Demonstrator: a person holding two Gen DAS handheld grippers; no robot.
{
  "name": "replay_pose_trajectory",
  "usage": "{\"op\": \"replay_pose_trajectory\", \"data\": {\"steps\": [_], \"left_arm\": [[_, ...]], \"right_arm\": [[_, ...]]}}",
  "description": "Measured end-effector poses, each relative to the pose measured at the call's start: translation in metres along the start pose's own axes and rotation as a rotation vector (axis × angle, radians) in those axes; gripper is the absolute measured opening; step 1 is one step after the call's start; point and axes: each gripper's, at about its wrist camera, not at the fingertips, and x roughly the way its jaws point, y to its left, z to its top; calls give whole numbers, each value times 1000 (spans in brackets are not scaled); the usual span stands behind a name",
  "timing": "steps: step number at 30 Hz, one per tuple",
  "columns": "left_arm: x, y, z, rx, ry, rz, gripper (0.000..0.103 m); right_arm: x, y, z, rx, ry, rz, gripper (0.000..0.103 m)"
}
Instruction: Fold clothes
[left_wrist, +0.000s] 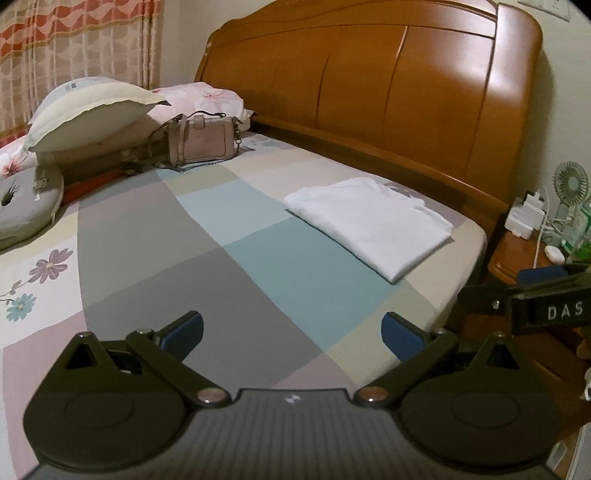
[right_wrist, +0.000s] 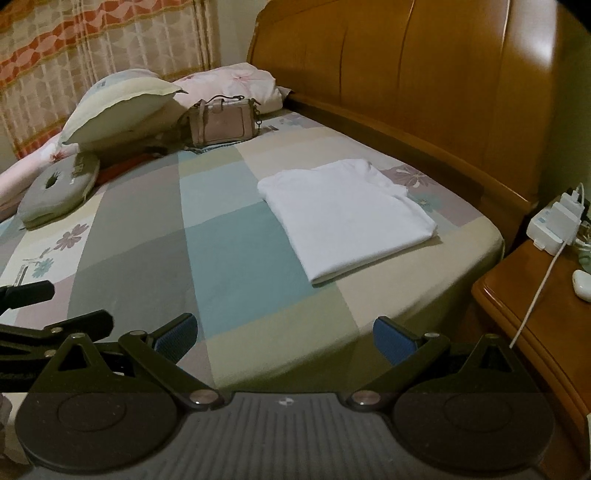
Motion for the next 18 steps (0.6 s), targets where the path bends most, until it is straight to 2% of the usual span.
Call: {"op": "replay_pose_trajectory", "data": {"steps": [18], "left_arm": [[-25,-15,-4,-5,-17,-29,102]], "right_arm": [[-33,5,-11,0,-46,3,103]]}}
